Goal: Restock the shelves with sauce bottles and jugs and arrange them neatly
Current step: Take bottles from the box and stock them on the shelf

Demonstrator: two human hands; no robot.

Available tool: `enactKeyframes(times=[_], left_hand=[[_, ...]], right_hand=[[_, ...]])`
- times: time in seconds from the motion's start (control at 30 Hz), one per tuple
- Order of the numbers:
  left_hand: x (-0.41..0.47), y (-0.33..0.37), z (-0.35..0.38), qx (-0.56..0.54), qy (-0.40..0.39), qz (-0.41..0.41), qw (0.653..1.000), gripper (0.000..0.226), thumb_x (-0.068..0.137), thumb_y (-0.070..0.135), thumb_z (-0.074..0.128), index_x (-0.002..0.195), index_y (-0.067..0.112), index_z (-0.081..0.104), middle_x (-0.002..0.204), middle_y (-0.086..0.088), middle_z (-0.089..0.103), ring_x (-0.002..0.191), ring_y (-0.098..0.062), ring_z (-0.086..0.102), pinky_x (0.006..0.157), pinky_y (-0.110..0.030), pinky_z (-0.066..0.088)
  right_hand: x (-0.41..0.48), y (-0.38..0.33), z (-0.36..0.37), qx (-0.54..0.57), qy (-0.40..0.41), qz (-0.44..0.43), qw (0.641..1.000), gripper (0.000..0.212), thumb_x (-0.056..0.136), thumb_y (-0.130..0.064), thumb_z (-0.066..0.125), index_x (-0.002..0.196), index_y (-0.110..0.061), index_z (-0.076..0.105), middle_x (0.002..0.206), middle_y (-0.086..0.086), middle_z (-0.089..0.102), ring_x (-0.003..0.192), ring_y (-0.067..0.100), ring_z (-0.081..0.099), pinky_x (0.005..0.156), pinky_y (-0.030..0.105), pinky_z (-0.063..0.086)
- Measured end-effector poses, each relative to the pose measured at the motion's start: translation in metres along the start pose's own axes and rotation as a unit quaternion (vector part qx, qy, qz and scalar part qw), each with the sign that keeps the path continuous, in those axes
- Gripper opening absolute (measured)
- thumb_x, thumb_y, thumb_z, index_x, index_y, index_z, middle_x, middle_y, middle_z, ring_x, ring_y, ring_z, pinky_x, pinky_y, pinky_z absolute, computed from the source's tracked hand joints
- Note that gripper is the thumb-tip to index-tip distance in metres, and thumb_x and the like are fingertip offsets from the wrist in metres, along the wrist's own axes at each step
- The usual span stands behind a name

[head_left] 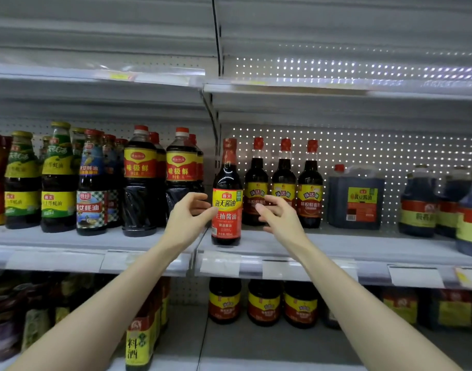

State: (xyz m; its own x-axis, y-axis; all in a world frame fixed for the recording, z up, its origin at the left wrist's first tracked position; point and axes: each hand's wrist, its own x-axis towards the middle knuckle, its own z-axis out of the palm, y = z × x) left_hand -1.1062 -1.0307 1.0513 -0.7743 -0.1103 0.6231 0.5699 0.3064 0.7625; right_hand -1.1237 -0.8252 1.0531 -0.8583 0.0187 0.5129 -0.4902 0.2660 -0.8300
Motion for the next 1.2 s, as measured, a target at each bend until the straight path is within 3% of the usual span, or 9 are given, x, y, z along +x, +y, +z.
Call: enactKeyframes(times=[0.23,0.43,0.53,0.67,0.77,0.87,0.97,1.07,1.2], left_hand=[[-0.037,0.036,0.045,0.0,-0.038,0.011,0.999,0.025,0.088,0.022,0.068,0.111,0.014,0.06,0.098,-0.002,0.066,0.088,-0.015,0.062,0.079,-0.031,0.053],[-0.091,0.065,0.116,-0.001,-0.069,-0.003,0.998,0.026,0.089,0.023,0.066,0.113,0.016,0.058,0.099,0.001,0.064,0.093,-0.013,0.061,0.077,-0.024,0.05],[-0.129,0.07,0.16,-0.016,-0.09,-0.025,0.996,0.028,0.09,0.024,0.065,0.115,0.017,0.057,0.101,0.0,0.064,0.093,-0.01,0.061,0.077,-0.022,0.049],[-0.195,0.066,0.24,-0.036,-0.111,-0.081,0.99,0.03,0.085,0.022,0.072,0.111,0.012,0.061,0.094,-0.003,0.068,0.082,-0.008,0.062,0.067,-0.017,0.049],[-0.243,0.052,0.281,-0.035,-0.138,-0.12,0.983,0.038,0.08,0.034,0.074,0.111,0.017,0.06,0.097,-0.001,0.069,0.088,-0.011,0.063,0.07,-0.019,0.047],[-0.293,0.034,0.323,-0.017,-0.183,-0.167,0.969,0.03,0.086,0.026,0.071,0.111,0.021,0.056,0.097,0.0,0.066,0.088,-0.011,0.062,0.066,-0.017,0.05],[-0.329,0.012,0.35,-0.027,-0.177,-0.205,0.962,0.029,0.084,0.021,0.073,0.109,0.017,0.058,0.092,-0.003,0.066,0.087,-0.021,0.064,0.077,-0.025,0.052],[-0.363,-0.02,0.376,-0.016,-0.193,-0.243,0.951,0.026,0.085,0.011,0.071,0.108,0.012,0.059,0.085,0.0,0.064,0.08,-0.015,0.06,0.069,-0.014,0.049],[-0.419,-0.068,0.398,-0.012,-0.211,-0.306,0.928,0.032,0.08,0.021,0.076,0.107,0.014,0.06,0.084,0.0,0.065,0.073,-0.008,0.059,0.061,-0.011,0.045]], right_hand=[[-0.036,0.003,-0.06,0.001,0.017,-0.002,1.0,0.038,0.095,-0.027,0.059,0.131,-0.017,0.051,0.103,-0.004,0.065,0.096,0.015,0.065,0.087,0.037,0.056],[-0.081,0.017,-0.137,-0.014,0.014,0.006,1.0,0.034,0.095,-0.029,0.06,0.126,-0.019,0.053,0.108,-0.002,0.065,0.091,0.014,0.066,0.084,0.034,0.055],[-0.115,0.033,-0.181,-0.004,-0.004,0.024,1.0,0.027,0.096,-0.026,0.058,0.122,-0.021,0.053,0.11,0.001,0.064,0.085,0.011,0.067,0.076,0.024,0.054],[-0.166,0.08,-0.254,-0.015,-0.025,0.073,0.997,0.015,0.095,-0.027,0.059,0.109,-0.031,0.056,0.108,0.004,0.067,0.089,0.018,0.067,0.081,0.038,0.055],[-0.202,0.111,-0.286,-0.028,-0.029,0.107,0.993,0.017,0.096,-0.028,0.058,0.113,-0.026,0.056,0.104,0.001,0.067,0.084,0.013,0.067,0.079,0.036,0.054],[-0.239,0.159,-0.314,-0.034,-0.045,0.165,0.985,0.024,0.096,-0.029,0.058,0.118,-0.021,0.056,0.105,0.001,0.068,0.084,0.015,0.067,0.077,0.033,0.053],[-0.271,0.205,-0.328,-0.02,-0.058,0.213,0.975,0.021,0.096,-0.027,0.058,0.116,-0.022,0.055,0.106,0.003,0.066,0.085,0.017,0.067,0.077,0.033,0.053],[-0.303,0.253,-0.333,-0.023,-0.055,0.252,0.966,0.021,0.095,-0.022,0.059,0.116,-0.017,0.057,0.096,0.003,0.067,0.076,0.014,0.065,0.069,0.025,0.051],[-0.35,0.319,-0.326,-0.024,-0.056,0.305,0.95,0.019,0.095,-0.022,0.059,0.114,-0.016,0.058,0.097,0.007,0.067,0.079,0.02,0.066,0.063,0.023,0.048]])
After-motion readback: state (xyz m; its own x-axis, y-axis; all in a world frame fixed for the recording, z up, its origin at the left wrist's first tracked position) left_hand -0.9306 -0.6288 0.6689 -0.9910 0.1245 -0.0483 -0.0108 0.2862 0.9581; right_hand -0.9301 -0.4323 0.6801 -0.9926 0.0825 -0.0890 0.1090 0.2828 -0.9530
